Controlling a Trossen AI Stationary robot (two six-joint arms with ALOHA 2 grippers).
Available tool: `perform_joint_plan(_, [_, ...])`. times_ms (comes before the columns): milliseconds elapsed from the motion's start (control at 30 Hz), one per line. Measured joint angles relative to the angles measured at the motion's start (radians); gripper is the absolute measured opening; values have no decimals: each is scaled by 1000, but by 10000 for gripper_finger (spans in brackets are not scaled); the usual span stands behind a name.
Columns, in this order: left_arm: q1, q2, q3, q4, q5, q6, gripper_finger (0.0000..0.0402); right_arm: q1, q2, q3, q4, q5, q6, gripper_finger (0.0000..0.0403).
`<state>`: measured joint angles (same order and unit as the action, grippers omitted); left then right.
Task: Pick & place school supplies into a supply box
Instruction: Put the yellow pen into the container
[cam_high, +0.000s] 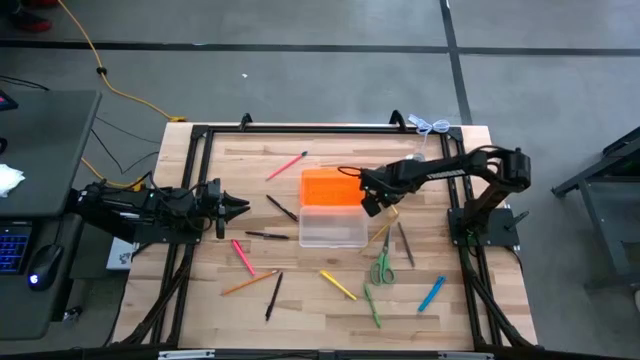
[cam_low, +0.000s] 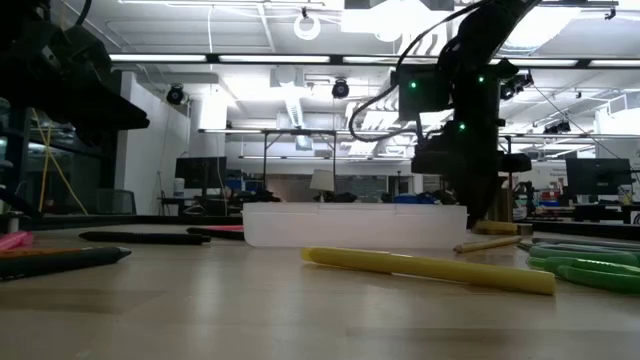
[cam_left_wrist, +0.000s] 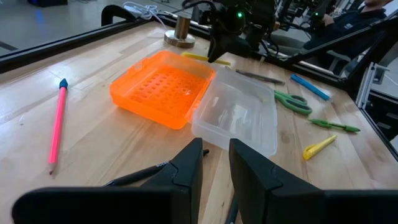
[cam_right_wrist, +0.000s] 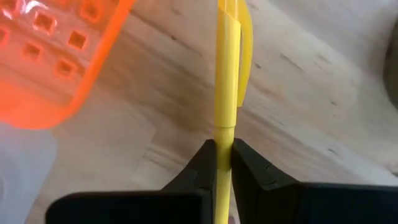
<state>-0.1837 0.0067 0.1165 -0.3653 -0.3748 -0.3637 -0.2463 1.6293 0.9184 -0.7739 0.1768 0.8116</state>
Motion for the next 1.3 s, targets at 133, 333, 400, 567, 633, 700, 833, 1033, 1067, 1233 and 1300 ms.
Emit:
perform_joint_plan(133, [0,0,0,2,0,0,111,-17,-51,0,-8,9,0,19])
perform_joint_plan(333, [0,0,0,3,0,0,111,-38,-164,1,-13,20,0,18])
perform_joint_plan(400, [0,0,0,3,0,0,111,-42,-205,2,-10,26,0,20])
perform_joint_plan(567, [0,0,0,3,0,0,111,-42,-309,2,-3,45,2,17])
perform_joint_plan(633, [0,0,0,3,0,0,111,-42,-346,2,13,52,3,17])
perform_joint_plan(700, [0,0,0,3,0,0,111,-42,-381,2,33,52,3,20])
perform_joint_plan(833, [0,0,0,3,0,0,111,-42,-429,3,86,52,1,19])
perform_joint_plan(1033, [0,0,0,4,0,0,111,-42,-448,3,170,6,-22,20])
perform_joint_plan(1067, [0,0,0,4,0,0,111,-41,-447,3,181,-2,-26,20])
perform_joint_plan(1233, [0,0,0,4,0,0,111,-39,-446,3,217,-12,-35,22])
perform_joint_plan(1300, [0,0,0,4,0,0,111,-34,-446,3,227,-13,-52,22])
